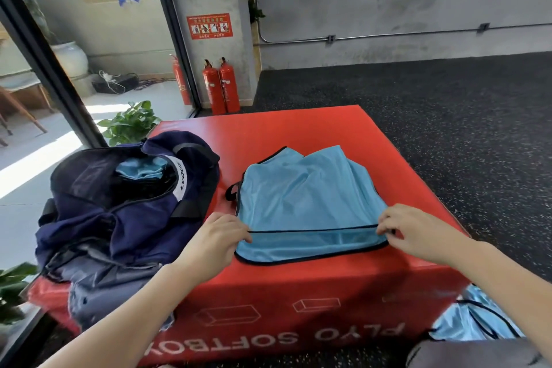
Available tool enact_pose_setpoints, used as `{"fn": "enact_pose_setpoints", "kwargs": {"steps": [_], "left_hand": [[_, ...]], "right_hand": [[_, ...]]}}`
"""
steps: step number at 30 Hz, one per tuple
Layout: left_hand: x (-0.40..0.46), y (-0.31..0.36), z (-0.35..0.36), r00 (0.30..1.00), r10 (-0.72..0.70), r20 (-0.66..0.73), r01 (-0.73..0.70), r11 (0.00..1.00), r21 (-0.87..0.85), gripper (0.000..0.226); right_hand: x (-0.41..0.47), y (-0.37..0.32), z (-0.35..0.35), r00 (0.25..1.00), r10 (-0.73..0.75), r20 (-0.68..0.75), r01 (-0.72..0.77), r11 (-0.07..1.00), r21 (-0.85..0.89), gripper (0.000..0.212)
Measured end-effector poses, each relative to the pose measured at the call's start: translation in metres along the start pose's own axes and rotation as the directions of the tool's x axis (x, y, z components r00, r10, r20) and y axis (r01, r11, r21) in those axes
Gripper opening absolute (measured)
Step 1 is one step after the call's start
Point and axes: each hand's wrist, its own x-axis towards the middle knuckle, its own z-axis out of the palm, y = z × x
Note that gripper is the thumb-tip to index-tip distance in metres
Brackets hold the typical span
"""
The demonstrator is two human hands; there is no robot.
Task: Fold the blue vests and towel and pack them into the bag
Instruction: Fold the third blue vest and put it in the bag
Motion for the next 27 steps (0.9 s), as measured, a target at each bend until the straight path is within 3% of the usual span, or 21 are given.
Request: {"fn": "enact_pose_setpoints", "kwargs": {"steps": [2, 5, 9, 13, 17, 22, 27], "left_hand": [[-0.005, 0.005, 0.002, 0.999, 0.024, 0.038, -0.023, 1.000, -0.016, 0.031], [-0.011, 0.013, 0.005, 0.993, 0.006, 0.116, 0.001, 0.998, -0.064, 0.029], [-0.013, 0.018, 0.006, 0.980, -0.042, 0.195, 0.063, 0.993, -0.103, 0.019], [-0.012, 0.020, 0.004, 0.969, -0.113, 0.220, 0.128, 0.990, -0.057, 0.049], [-0.008, 0.021, 0.003, 0.954, -0.160, 0.252, 0.174, 0.984, -0.036, 0.069], [-0.007, 0.020, 0.007, 0.968, -0.139, 0.210, 0.147, 0.989, -0.023, 0.034], [-0.004, 0.023, 0.006, 0.952, -0.244, 0.185, 0.255, 0.966, -0.042, 0.021]], "right_hand": [[-0.007, -0.004, 0.004, 0.999, -0.012, 0.052, 0.013, 1.000, -0.026, 0.020], [-0.012, -0.001, 0.009, 0.992, -0.016, 0.122, 0.024, 0.998, -0.062, 0.040], [-0.014, 0.000, 0.013, 0.995, -0.099, 0.022, 0.101, 0.984, -0.148, 0.017], [-0.011, 0.002, 0.019, 0.992, -0.120, -0.035, 0.114, 0.983, -0.145, 0.008], [-0.008, 0.004, 0.018, 0.996, 0.087, 0.029, -0.089, 0.992, 0.085, 0.007], [-0.009, 0.002, 0.013, 0.960, 0.274, 0.056, -0.277, 0.901, 0.336, 0.018], [-0.007, -0.003, 0.010, 0.958, 0.277, 0.076, -0.287, 0.912, 0.294, 0.012]]}}
